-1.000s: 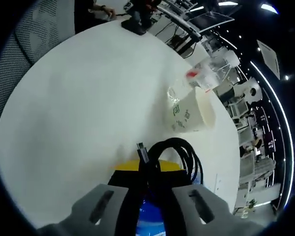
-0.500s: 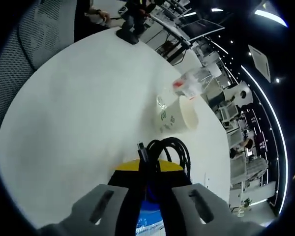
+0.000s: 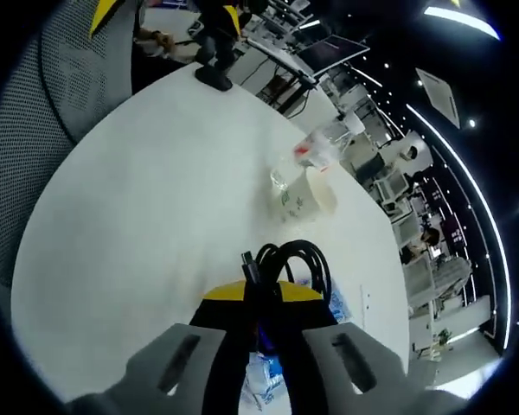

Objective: Arrange the tabletop items into an orderly group along one side of the table until the central work area is clear of visible clutter.

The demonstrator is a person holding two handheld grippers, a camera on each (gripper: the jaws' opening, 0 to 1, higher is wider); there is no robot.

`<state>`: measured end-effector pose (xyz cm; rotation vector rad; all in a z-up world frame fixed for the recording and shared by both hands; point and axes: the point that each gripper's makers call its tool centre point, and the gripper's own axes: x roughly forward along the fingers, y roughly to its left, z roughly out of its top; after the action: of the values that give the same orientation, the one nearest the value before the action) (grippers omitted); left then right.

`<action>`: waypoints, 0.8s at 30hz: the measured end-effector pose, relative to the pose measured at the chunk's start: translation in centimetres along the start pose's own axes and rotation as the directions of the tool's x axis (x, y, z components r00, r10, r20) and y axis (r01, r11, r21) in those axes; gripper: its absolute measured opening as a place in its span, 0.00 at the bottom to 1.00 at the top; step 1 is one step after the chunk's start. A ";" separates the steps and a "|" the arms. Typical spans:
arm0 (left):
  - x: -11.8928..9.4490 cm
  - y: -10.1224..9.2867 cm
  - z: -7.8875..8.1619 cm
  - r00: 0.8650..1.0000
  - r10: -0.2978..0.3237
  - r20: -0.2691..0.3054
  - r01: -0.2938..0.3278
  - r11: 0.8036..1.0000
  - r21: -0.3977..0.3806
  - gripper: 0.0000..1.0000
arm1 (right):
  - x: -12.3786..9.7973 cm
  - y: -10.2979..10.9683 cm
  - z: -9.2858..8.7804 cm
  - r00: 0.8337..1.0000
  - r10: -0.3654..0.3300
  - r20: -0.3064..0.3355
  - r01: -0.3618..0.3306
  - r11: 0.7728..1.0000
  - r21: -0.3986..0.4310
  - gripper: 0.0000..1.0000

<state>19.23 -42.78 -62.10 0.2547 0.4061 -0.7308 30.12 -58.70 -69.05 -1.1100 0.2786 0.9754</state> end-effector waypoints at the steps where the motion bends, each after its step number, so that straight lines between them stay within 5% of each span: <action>1: 0.0 0.0 0.0 1.000 0.000 0.000 0.000 1.000 0.000 0.95 | -0.2 0.0 0.0 1.000 -0.007 0.001 0.007 1.000 0.011 0.10; 12: 0.0 0.1 0.0 1.000 0.007 -0.001 -0.007 1.000 0.003 0.95 | -2.6 1.2 -0.6 1.000 -0.028 -0.001 0.028 0.998 0.063 0.10; 24: 0.1 -0.1 -0.2 1.000 0.002 -0.011 -0.002 1.000 0.013 0.94 | -5.3 4.3 -3.3 0.999 -0.016 -0.052 0.022 0.993 0.116 0.10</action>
<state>19.18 -42.81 -62.35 0.2716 0.4120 -0.7304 24.62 -63.86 -69.90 -1.0302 0.3611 0.9042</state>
